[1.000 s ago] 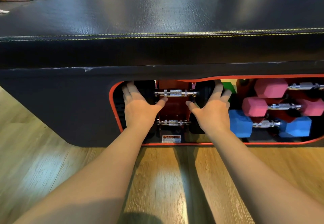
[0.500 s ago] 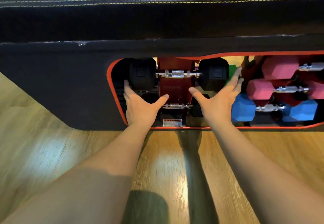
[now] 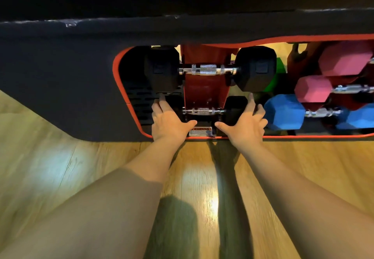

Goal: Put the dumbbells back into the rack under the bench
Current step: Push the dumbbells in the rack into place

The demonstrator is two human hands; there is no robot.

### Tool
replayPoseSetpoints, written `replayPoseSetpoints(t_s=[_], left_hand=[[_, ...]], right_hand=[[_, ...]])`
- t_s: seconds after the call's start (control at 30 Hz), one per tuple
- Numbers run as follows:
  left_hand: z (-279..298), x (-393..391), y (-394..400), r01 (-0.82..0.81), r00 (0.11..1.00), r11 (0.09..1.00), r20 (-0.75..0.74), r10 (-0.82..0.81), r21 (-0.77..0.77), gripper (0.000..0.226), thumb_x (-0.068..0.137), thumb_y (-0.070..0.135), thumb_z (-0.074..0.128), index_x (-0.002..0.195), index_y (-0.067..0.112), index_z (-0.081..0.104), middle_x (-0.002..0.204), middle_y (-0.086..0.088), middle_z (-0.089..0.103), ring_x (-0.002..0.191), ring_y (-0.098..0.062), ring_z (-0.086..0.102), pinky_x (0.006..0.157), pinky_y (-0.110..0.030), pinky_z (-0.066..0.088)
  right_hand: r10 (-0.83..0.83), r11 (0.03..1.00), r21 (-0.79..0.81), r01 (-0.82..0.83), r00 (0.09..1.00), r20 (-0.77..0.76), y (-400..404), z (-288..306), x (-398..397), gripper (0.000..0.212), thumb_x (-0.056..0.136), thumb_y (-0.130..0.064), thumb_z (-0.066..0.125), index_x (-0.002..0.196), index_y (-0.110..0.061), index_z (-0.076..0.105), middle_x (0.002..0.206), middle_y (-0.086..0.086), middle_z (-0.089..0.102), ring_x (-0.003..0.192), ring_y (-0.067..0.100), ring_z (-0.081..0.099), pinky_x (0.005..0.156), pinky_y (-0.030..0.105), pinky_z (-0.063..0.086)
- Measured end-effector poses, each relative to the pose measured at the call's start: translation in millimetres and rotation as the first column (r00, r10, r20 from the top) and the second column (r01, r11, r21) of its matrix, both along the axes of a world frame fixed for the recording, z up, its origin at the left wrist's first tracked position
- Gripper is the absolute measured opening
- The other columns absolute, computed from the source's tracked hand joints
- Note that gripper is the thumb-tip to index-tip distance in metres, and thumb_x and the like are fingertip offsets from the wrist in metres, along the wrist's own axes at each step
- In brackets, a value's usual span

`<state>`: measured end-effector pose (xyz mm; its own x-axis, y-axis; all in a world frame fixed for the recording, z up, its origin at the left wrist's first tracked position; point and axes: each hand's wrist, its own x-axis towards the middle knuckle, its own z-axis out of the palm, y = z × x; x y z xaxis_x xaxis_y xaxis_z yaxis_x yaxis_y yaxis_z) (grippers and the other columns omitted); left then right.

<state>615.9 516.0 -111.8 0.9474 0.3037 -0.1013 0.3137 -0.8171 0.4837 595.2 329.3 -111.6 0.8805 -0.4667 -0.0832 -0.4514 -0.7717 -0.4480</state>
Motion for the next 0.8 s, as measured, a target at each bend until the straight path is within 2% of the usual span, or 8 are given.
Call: replayPoseSetpoints(t_s=[0.13, 0.27, 0.43, 0.63, 0.8], left_hand=[[-10.5, 8.3, -1.5, -0.002, 1.0, 1.0, -0.031, 0.002, -0.007, 0.118, 0.069, 0.052, 0.084, 0.153, 0.015, 0.009, 0.156, -0.011, 0.015, 0.145, -0.031, 0.021, 0.108, -0.045, 0.04], [-17.7, 11.8, -0.1, 0.007, 0.999, 1.0, -0.05, -0.007, -0.003, 0.118, 0.07, 0.05, 0.083, 0.153, 0.018, 0.005, 0.155, -0.011, 0.014, 0.144, -0.03, 0.021, 0.108, -0.045, 0.041], [-23.0, 13.7, -0.4, 0.011, 0.999, 1.0, -0.04, -0.011, 0.019, 0.123, 0.07, 0.047, 0.084, 0.154, 0.025, -0.003, 0.156, -0.009, 0.01, 0.144, -0.03, 0.021, 0.106, -0.046, 0.043], [-26.7, 16.3, -0.7, 0.008, 1.0, 1.0, 0.002, -0.008, 0.028, 0.117, 0.074, 0.041, 0.082, 0.155, 0.024, -0.001, 0.154, -0.011, 0.014, 0.142, -0.031, 0.025, 0.104, -0.044, 0.043], [-28.4, 15.4, -2.9, 0.004, 0.999, 0.996, 0.037, -0.008, 0.094, 0.114, 0.075, 0.046, 0.081, 0.155, 0.021, 0.003, 0.152, -0.015, 0.018, 0.14, -0.032, 0.028, 0.104, -0.045, 0.044]], right_hand=[[0.021, 0.999, -0.046, -0.024, 0.999, -0.05, 0.7, -10.5, 7.5, 0.122, 0.068, -0.065, 0.078, 0.156, -0.023, 0.005, 0.161, 0.017, 0.012, 0.135, 0.043, 0.031, 0.104, 0.05, 0.038], [0.053, 0.999, 0.008, -0.053, 0.997, -0.056, -1.5, -19.1, 12.0, 0.121, 0.071, -0.061, 0.078, 0.155, -0.025, 0.0, 0.157, 0.017, 0.018, 0.134, 0.044, 0.031, 0.106, 0.051, 0.038], [0.039, 0.995, 0.086, -0.04, 0.999, 0.013, 1.8, -21.9, 15.4, 0.117, 0.072, -0.053, 0.081, 0.154, -0.026, 0.002, 0.148, 0.014, 0.026, 0.132, 0.044, 0.034, 0.102, 0.052, 0.041], [0.033, 0.98, 0.192, -0.055, 0.993, 0.116, 2.9, -26.2, 16.6, 0.109, 0.076, -0.036, 0.082, 0.155, -0.023, 0.009, 0.141, 0.015, 0.028, 0.127, 0.044, 0.038, 0.106, 0.05, 0.038], [0.007, 0.965, 0.258, -0.05, 0.986, 0.167, 5.2, -32.2, 16.5, 0.107, 0.077, -0.029, 0.081, 0.156, -0.026, 0.008, 0.139, 0.015, 0.026, 0.125, 0.044, 0.039, 0.106, 0.05, 0.039]])
